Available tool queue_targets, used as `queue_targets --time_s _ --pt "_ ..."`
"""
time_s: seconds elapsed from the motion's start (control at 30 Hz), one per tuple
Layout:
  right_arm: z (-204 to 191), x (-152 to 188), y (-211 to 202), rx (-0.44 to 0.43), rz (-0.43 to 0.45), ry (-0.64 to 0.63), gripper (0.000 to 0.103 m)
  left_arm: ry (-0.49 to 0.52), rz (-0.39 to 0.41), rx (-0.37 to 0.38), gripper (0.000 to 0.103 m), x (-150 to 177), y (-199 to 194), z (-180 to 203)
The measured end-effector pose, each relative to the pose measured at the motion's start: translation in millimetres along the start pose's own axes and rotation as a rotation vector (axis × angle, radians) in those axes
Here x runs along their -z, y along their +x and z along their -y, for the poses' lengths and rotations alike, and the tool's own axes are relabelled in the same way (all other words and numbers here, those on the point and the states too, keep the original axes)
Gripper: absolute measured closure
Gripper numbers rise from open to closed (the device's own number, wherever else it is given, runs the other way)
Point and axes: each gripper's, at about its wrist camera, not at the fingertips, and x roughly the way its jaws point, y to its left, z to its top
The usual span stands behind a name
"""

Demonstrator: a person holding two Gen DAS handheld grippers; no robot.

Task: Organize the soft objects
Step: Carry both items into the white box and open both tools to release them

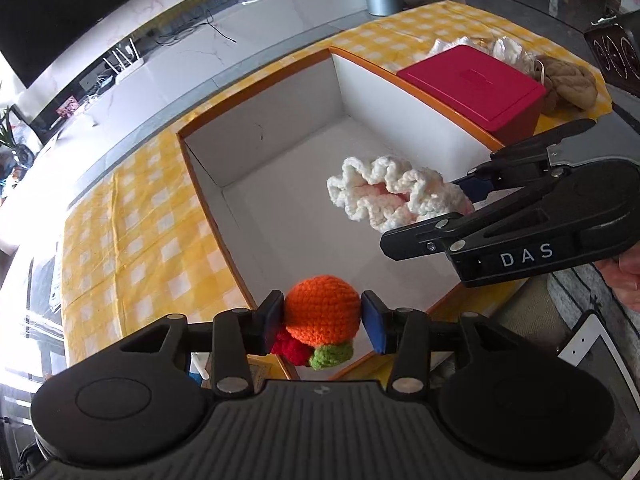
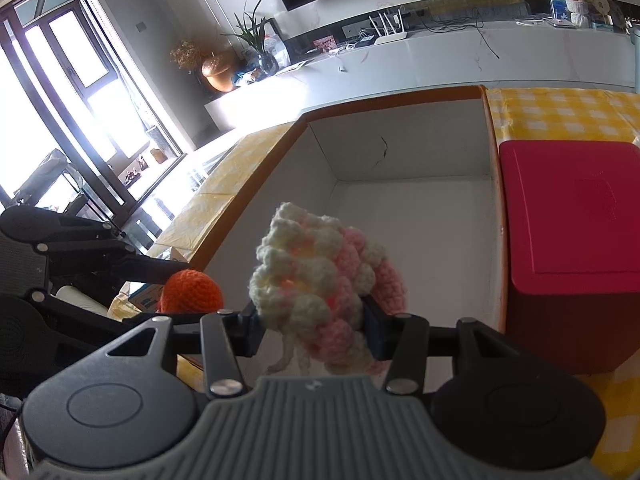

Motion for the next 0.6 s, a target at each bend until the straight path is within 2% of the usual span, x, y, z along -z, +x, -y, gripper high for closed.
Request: queue_targets --time_s 0.07,0.2,0.37,0.5,0.6 --pt "0.0 -1.8 2.8 0.001 -0.006 -0.007 0.054 0.010 -0.009 0.009 0.047 0.2 1.4 -1.0" --pt "-1.4 -7.0 8.2 0.002 -0.013 -0.014 0.054 0.030 -0.008 -0.005 0.026 4.6 -2.2 -1.8" --pt "-5.6 -5.2 17.0 0.017 -0.041 -0.040 0.054 0.017 0.019 -0.015 0.022 9.9 -21.9 -11.6" --pt "-11.6 -5.5 31.8 0.053 -0.095 -0.074 0.053 -0.097 0.127 -0.018 0.016 12.0 -51.4 -26.9" --pt "-9.9 -7.4 43.3 0.064 -0.131 -0.047 0.052 -0.228 0.217 -0.052 0.014 9.8 -65.3 -32.6"
